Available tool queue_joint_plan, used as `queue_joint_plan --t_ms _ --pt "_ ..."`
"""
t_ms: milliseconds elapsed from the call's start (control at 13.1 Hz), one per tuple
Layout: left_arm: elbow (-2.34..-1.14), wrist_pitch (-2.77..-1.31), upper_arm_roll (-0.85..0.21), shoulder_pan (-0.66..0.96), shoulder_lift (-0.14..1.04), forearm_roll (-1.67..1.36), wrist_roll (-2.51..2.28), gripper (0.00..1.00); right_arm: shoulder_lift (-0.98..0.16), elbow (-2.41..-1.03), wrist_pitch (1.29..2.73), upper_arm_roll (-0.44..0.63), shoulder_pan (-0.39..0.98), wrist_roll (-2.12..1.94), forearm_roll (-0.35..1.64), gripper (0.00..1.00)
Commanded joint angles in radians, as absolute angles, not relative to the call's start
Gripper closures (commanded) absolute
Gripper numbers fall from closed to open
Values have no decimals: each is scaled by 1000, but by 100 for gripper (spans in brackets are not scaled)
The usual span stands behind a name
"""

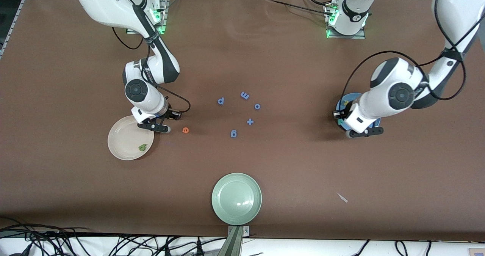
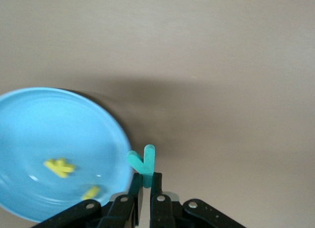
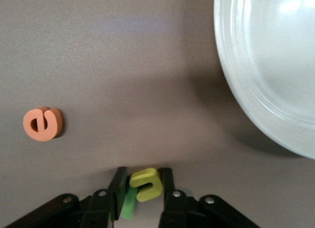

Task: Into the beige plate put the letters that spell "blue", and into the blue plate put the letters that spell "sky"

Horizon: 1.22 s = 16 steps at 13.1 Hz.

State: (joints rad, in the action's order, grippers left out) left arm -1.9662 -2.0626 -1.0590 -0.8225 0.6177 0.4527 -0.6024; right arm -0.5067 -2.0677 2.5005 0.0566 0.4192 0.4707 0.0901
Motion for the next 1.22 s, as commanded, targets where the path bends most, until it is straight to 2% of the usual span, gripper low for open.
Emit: queue_joint_plan --t_ms 0,306,382,458,535,764,993,1146 --pt "-2003 -2052 -1083 -960 604 428 -427 98 -486 -2100 2510 58 413 442 98 70" --pt "-2031 -2036 -1062 -1044 614 436 -287 98 -465 -2076 2470 75 413 397 98 72" --pt "-2034 -2034 -1054 -1043 614 436 -287 94 -463 -2075 2464 80 413 393 98 72" --pt "-2043 -2036 -1054 -1040 615 437 -287 72 -462 -2071 2461 81 413 388 98 72" --pt "-2052 -2040 -1046 -1034 615 437 -290 61 -459 -2050 2438 83 411 387 98 72" --pt "-2066 -2040 -1043 -1022 620 518 -340 37 -459 -1939 2285 97 407 377 84 72" --pt "-2054 -2034 -1084 -1009 601 518 -492 28 -471 -1930 2264 107 406 368 84 72" --pt "-2031 -2031 -1144 -1025 563 515 -547 20 -521 -1921 2359 107 411 377 87 71"
